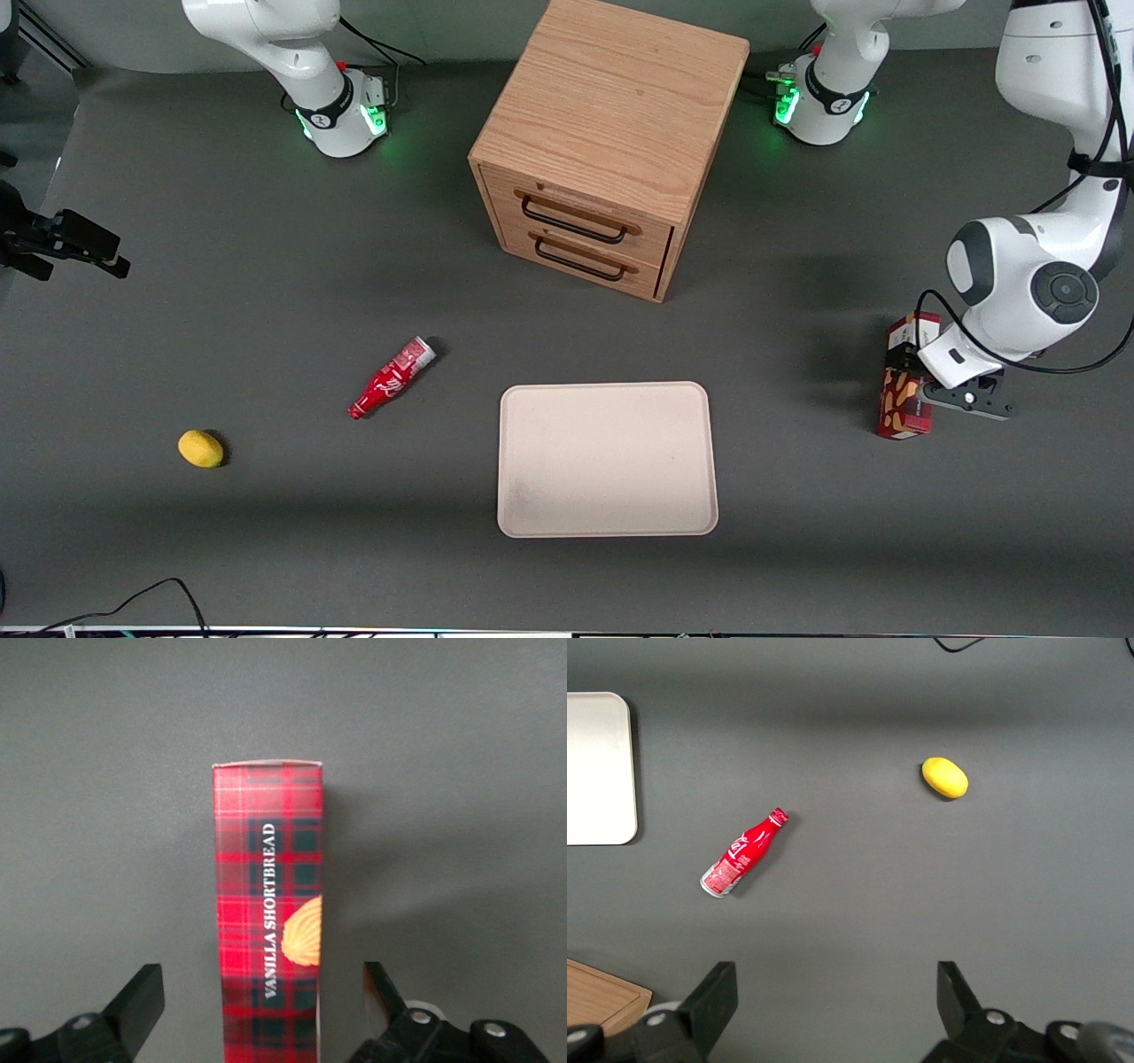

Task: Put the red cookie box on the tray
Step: 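Close the left gripper on the shortbread box and lift it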

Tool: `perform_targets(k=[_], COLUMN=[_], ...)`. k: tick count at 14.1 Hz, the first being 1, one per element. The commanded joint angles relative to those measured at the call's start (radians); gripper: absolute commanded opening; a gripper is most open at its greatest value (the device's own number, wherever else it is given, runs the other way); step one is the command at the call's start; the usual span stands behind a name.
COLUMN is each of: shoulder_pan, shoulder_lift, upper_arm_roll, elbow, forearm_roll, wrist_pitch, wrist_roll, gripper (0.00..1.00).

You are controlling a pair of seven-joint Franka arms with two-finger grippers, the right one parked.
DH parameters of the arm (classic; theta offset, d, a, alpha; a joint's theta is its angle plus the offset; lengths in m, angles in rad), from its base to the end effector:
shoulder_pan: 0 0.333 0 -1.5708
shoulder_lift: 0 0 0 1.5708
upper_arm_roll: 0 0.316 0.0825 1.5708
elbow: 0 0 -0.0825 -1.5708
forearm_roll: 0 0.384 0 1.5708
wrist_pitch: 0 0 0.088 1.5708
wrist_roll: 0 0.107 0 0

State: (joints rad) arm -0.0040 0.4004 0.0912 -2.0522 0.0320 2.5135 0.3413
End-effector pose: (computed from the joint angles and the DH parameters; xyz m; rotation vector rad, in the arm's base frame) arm 0.5993 0.0508 0.2474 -3.0421 0.4406 -0.0754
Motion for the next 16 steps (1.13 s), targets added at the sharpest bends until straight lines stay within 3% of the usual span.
perform_targets(k=[1,8,10,11,12,14,16], shoulder_pan=[0.019,0.018,0.018,0.018,0.018,0.018,0.018], shoulder_lift=[0.003,0.011,0.011,0.011,0.011,0.009,0.009], upper_arm_roll=[-0.008,-0.010,-0.010,-0.010,-0.010,-0.010,-0.010], elbow=[-0.013,-0.013,-0.013,-0.013,-0.013,-0.013,-0.012], forearm_roll=[-0.006,-0.026,-0.034,-0.034,-0.034,-0.034,-0.034], wrist_pitch=[0.028,0.031,0.031,0.031,0.031,0.031,0.033], wrist_roll=[0.045,0.045,0.045,0.045,0.045,0.045,0.045], gripper=[1.00,0.99,0.94,0.86,0.72,0.32,0.06])
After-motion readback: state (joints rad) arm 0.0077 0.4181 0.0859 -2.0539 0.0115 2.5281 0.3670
